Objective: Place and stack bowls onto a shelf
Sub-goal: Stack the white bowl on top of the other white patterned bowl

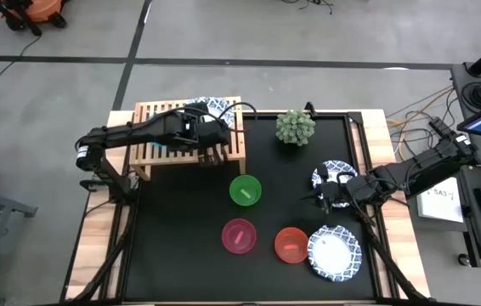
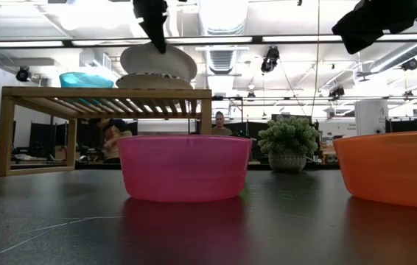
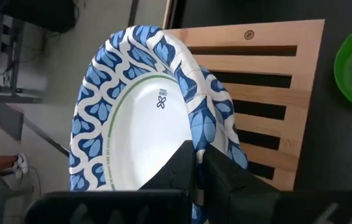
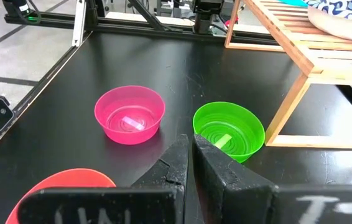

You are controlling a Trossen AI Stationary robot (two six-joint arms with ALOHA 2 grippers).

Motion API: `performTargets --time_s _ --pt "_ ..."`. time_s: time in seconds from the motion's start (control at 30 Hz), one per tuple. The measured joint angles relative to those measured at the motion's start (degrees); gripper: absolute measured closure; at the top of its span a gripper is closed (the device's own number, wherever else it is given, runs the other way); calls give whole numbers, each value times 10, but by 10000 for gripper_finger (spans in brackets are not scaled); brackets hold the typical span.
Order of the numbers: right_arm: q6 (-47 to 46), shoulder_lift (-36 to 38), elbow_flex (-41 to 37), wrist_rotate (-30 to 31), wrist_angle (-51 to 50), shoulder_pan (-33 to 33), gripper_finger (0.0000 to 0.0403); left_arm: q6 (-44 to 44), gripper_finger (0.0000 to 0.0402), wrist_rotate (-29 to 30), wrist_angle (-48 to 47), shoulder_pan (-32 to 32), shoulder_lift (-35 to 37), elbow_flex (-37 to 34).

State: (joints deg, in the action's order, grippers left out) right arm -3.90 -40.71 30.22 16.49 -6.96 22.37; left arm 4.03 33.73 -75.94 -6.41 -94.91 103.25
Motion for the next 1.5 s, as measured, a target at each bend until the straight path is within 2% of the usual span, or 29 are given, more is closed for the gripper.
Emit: performTargets --time_s 0.27,0.57,0.8,1.0,1.23,1.4,1.5 --pt "-1 0 0 0 0 0 390 -2 389 1 3 -2 -2 -2" --pt "-7 0 0 0 0 0 390 -3 301 2 2 -2 -3 -3" --pt "-12 0 0 0 0 0 390 -11 231 -22 -26 -1 -2 2" --pt "-12 0 0 0 0 0 390 -16 199 -24 -67 -1 -1 2" --pt "-15 0 0 0 0 0 390 -7 201 -49 -104 1 32 2" --pt "-15 0 0 0 0 0 390 -26 233 -77 -82 1 80 2" --pt "-12 0 0 0 0 0 390 -38 265 -80 -33 2 106 -4"
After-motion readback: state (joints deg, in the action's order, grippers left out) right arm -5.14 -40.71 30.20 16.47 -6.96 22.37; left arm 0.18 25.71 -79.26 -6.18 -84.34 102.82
